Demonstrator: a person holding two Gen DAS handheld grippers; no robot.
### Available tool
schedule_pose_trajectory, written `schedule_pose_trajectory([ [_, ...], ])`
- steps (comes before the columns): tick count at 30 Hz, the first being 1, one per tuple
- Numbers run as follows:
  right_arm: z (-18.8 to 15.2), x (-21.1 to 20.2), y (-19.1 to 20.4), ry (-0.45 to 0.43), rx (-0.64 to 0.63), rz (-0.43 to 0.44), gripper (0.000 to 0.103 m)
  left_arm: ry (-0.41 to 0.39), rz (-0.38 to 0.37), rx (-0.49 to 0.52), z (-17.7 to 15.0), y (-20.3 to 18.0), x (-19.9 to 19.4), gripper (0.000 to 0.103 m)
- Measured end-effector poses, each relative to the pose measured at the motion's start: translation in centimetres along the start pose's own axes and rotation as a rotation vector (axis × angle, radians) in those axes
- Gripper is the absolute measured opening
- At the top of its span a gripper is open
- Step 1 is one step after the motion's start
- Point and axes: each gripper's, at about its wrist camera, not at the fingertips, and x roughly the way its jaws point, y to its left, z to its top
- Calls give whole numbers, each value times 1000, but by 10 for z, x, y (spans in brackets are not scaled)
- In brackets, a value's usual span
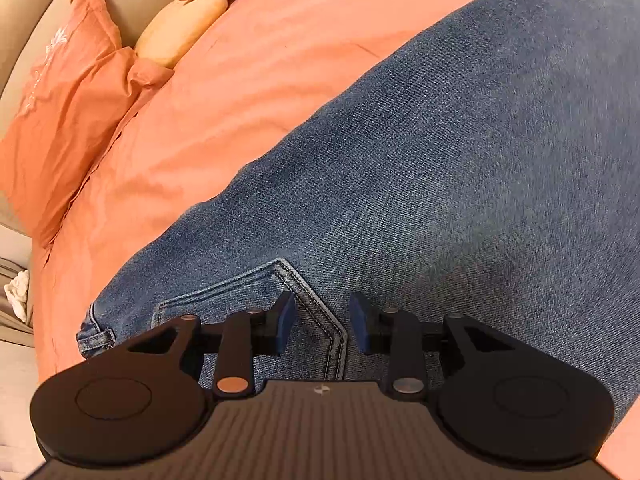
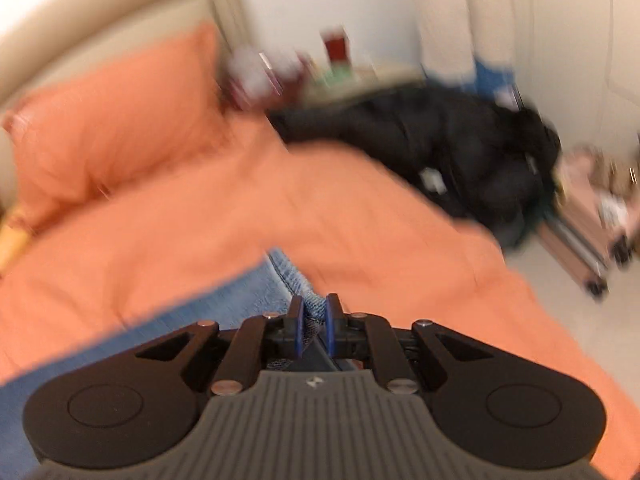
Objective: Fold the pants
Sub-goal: 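Grasp the stacked leg hems of the jeans with the right tool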
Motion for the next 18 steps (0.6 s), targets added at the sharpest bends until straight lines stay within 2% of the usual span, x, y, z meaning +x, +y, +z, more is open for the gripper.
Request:
schedule_pose_trajectory([
  [4,-30,33,-17,57,32,-38,5,3,-2,9,1,1,3,39],
  [8,-32,44,-29,94,98,-22,7,2,-12,4,2,2,3,39],
  [10,-29,43,-30,105,95,-27,15,-6,-19,-12,2,4,3,39],
  [12,-27,36,-33,110,131,-8,24,-26,-36,-40,2,7,1,39],
  [15,-30,33,-44,127,218,32,26,-46,-89,-87,6,11,-5,39],
  [18,-43,39,-52,155,337,116,28,-80,-135,-98,13,7,-14,39],
])
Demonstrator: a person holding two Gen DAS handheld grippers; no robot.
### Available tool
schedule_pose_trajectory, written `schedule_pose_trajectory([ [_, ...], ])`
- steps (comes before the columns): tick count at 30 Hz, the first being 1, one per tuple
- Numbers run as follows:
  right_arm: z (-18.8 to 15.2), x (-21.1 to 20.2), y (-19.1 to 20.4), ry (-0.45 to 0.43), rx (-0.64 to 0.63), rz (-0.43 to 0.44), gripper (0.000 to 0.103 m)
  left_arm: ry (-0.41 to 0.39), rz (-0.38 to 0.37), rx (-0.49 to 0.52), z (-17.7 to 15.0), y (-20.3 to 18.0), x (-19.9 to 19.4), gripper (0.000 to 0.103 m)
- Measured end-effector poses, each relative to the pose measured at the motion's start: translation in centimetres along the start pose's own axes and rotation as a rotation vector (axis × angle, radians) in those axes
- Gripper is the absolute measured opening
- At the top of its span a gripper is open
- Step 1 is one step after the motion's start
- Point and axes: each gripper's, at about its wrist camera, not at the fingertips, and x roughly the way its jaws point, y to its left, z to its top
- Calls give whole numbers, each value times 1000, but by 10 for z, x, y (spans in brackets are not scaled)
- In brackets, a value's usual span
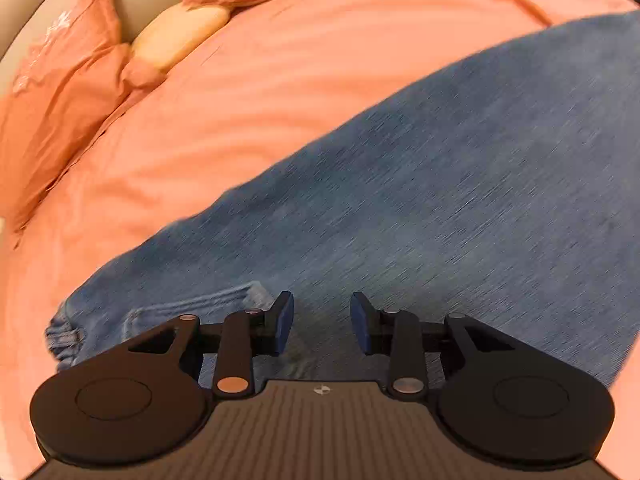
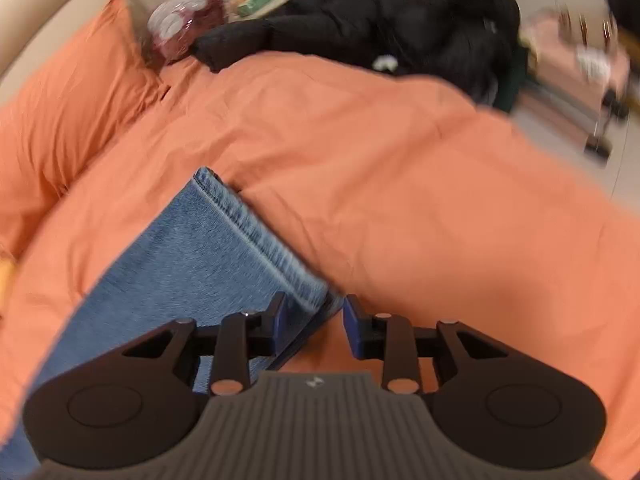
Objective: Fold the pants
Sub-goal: 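Grasp the stacked leg hems of the jeans with the right tool, then lift the hems with the right tool and fold them toward the waistband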
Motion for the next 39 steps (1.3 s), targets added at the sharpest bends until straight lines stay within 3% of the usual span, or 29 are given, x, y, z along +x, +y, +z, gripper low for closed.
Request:
schedule_pose_trajectory([
  [12,-6,37,-25,-24,202,107,33,-85,-238,155,56,-86,-16,39],
  [19,-4,15,10,-82,-55,23,16,-137,-301,269,100,-148,0,38],
  [22,2,3,24,-77,-122,-10,15,-155,-293,338,118,-174,10,29],
  [27,6,-14,41,-90,-217,-45,14,-190,-282,368,151,-203,28,26],
  [34,9,-28,53,-96,-289,-42,13,-149,-266,251,207,-213,63,14],
  [39,8,-32,58,-98,-282,-42,12,-143,-264,227,206,-209,60,13],
])
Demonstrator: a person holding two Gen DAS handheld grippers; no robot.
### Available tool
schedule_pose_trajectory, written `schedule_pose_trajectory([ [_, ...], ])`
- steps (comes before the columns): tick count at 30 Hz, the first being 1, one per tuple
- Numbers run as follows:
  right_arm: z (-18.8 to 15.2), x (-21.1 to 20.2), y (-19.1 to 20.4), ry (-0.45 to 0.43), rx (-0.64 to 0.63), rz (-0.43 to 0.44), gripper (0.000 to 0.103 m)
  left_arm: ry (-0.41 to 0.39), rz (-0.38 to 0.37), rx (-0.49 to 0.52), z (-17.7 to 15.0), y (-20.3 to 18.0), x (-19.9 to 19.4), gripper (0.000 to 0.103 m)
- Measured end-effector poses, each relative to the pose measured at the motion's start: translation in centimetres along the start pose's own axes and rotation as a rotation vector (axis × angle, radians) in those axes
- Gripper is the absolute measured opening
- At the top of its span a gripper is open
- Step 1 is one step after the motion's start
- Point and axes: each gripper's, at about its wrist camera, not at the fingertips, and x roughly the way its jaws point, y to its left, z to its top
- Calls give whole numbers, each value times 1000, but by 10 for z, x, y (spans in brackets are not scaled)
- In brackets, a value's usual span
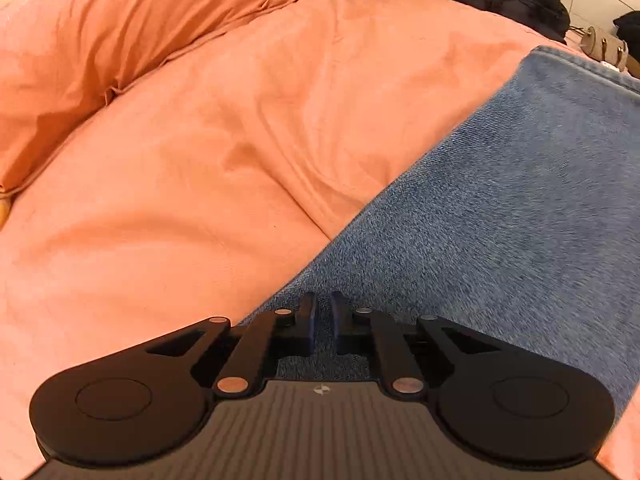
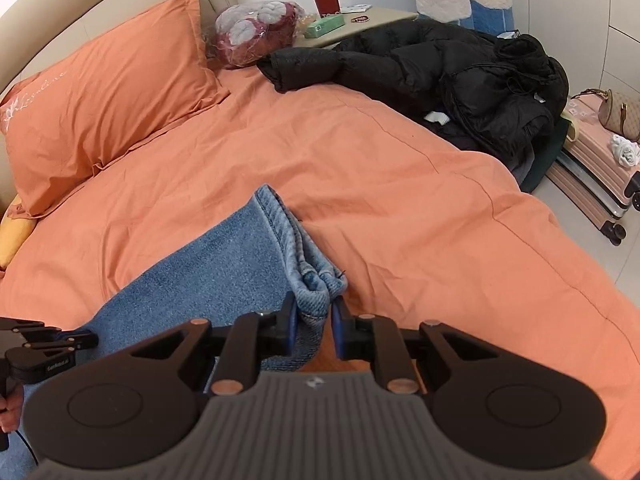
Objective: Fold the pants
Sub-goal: 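Lift the hems with the right tool and fold them toward the waistband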
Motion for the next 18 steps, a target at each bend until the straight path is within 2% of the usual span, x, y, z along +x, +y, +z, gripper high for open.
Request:
schedule_pose_trajectory([
  [6,4,-19,12,-33,-28,13,11,12,-140,38,-23,-15,-43,13],
  [9,6,-32,21,-55,-42,17,10,44,-198,117,-41,-35,-48,12],
  [12,6,-46,31,-86,-61,34,10,44,-212,175,-59,-58,-49,9],
  [13,6,-51,35,-95,-66,41,10,46,-211,165,-62,-61,-46,4],
  [18,7,-80,66,-120,-126,60,9,72,-206,86,-56,-56,-33,3],
])
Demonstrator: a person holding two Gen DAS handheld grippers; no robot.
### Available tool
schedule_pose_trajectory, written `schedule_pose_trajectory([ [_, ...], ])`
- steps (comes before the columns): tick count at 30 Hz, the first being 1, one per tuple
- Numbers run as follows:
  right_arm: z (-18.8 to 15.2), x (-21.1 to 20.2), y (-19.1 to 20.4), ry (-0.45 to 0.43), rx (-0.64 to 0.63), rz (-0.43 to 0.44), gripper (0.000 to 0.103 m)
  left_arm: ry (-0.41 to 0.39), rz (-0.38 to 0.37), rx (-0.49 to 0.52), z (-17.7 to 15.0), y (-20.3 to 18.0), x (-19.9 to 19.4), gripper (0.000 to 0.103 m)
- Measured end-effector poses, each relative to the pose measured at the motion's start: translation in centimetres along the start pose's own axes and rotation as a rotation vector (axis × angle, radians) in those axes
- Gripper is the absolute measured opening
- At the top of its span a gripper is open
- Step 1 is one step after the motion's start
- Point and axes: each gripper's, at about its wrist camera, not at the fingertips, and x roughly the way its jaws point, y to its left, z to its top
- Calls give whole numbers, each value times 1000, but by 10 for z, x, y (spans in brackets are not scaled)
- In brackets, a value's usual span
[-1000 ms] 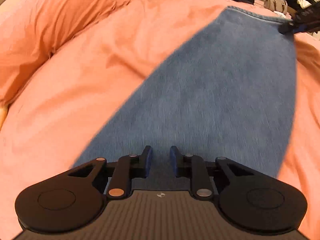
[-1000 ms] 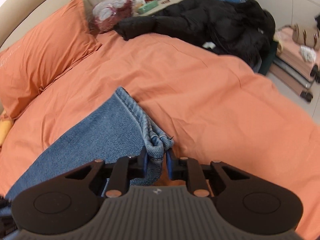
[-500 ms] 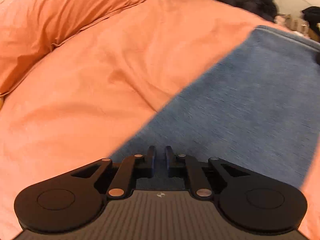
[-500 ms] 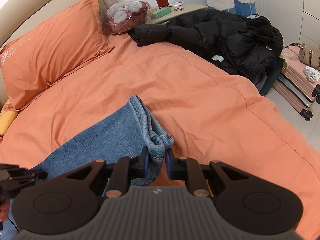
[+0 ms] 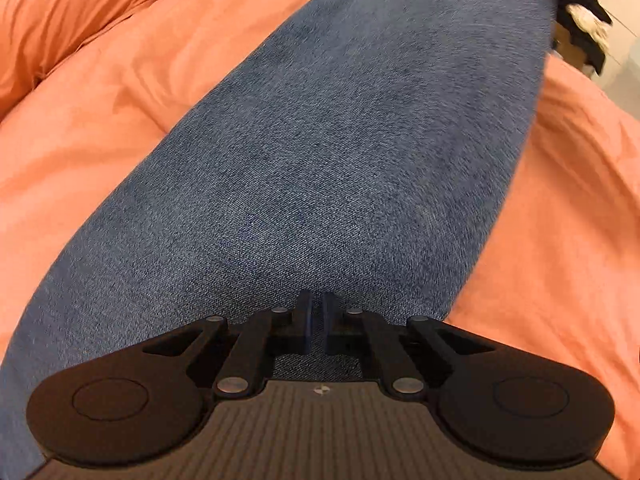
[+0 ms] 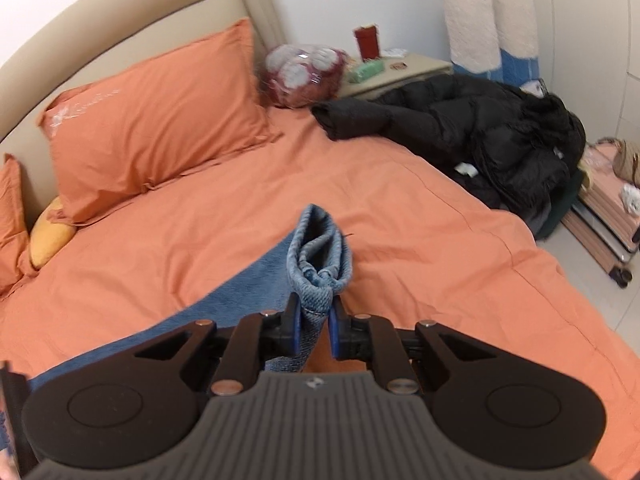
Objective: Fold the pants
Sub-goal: 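Lift the hems with the right tool and fold them toward the waistband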
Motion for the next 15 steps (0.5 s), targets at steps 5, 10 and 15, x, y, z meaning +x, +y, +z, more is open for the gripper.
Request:
schedule_pose_trajectory([
  [5,7,-41,51,-46,-131,56,8,-47,3,19,-15,11,-47,15],
  [10,1,-77,121,-56,-283,107,8,-74,69,28,-58,29,-102,15],
  [15,-29,-96,193,-44,-436,158,8,-109,126,-56,-107,59,-147,15],
])
